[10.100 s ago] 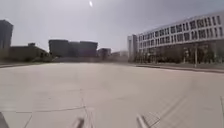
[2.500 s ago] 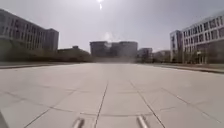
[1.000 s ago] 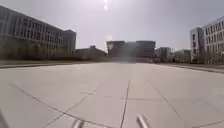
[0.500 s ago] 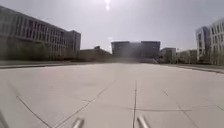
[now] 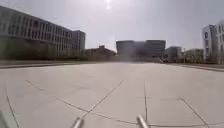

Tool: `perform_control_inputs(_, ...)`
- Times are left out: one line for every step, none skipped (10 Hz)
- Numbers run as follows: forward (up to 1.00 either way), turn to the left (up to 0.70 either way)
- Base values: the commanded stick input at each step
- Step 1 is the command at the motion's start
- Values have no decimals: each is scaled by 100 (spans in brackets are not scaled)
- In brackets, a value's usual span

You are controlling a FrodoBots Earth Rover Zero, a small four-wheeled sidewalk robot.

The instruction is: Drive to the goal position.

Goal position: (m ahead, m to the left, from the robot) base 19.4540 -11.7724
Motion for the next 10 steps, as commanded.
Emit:
perform_control_inputs(70,13)
perform_control_inputs(70,14)
perform_control_inputs(70,14)
perform_control_inputs(70,14)
perform_control_inputs(70,8)
perform_control_inputs(70,0)
perform_control_inputs(70,-28)
perform_control_inputs(70,-35)
perform_control_inputs(70,-35)
perform_control_inputs(70,-35)
